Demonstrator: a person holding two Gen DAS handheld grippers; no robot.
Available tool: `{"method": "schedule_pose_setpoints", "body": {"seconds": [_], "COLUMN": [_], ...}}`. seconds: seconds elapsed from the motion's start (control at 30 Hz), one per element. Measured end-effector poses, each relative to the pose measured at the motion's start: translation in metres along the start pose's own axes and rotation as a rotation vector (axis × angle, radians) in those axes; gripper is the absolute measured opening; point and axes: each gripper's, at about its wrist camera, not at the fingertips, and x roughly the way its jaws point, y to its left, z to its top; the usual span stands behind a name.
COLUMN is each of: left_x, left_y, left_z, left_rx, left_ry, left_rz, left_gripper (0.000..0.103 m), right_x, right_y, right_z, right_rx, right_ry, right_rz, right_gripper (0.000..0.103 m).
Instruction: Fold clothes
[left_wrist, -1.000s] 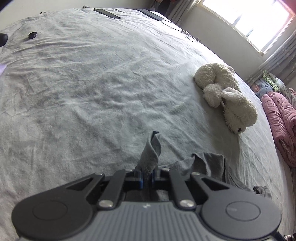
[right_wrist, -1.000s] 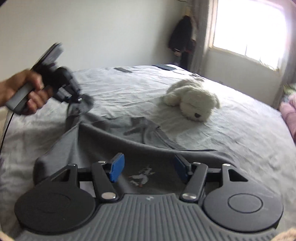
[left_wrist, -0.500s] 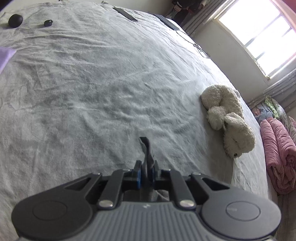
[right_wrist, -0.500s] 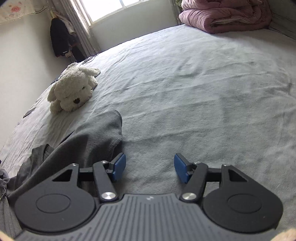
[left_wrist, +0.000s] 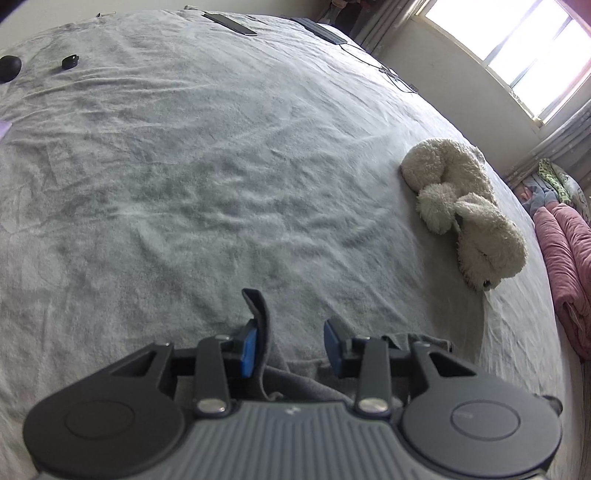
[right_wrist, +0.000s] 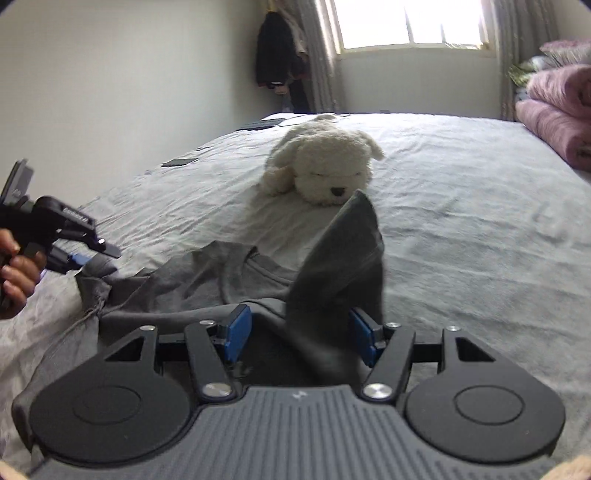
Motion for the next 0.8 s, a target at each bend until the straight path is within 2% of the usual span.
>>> {"method": "schedule_pose_setpoints", "body": {"seconds": [0.07,0.13,0.2,0.23,0.37,0.43,0.5,0.53,0.63,0.7,0.8], "left_x": [0.001,0.003,0.004,0.004,0.005,0.005,0.007,0.008,0.011,0.013,0.013], "left_y": [-0.002,-0.004,-0.007,-0.009,-0.014,-0.015,-0.018,-0.02,-0.029,-0.037,-0.046], "left_z": [-0.002,-0.004,-0.006,-0.006,-0.009,-0.01,-0.011,-0.012,-0.019,-0.024,-0.029], "left_rx": [0.018,0.033,0.048,0.058,0.095,0.11,0.128,0.137,0.183,0.233,0.291], "left_ry": [0.004,0.008,0.016,0.017,0.011,0.01,0.008,0.006,0.003,0.0,-0.003], "left_rz": [0.006,0.011,0.012,0.014,0.024,0.028,0.036,0.039,0.053,0.057,0.04], "left_gripper": [0.039,0.039,0.039,0.039,0.04,0.041,0.042,0.042,0.043,0.045,0.047], "right_x": [-0.002,-0.003,-0.008,-0.011,-0.022,-0.021,-0.017,-0.014,-0.003,0.004,0.019], "right_y": [0.031,0.046,0.041,0.032,-0.04,-0.091,-0.144,-0.162,-0.185,-0.176,-0.153], "right_z": [0.0,-0.001,0.003,0.007,0.022,0.018,0.0,-0.009,-0.022,-0.017,-0.005], "right_rx": [-0.13,-0.219,-0.208,-0.177,0.115,0.337,0.567,0.636,0.675,0.603,0.509], "right_ry": [-0.01,0.005,-0.003,-0.015,-0.047,-0.032,-0.018,-0.007,0.031,0.033,0.058], "right_rz": [0.035,0.023,0.018,0.017,-0.031,-0.083,-0.098,-0.112,-0.201,-0.2,-0.075], "right_gripper": [0.062,0.062,0.062,0.062,0.062,0.062,0.062,0.062,0.06,0.061,0.061]}}
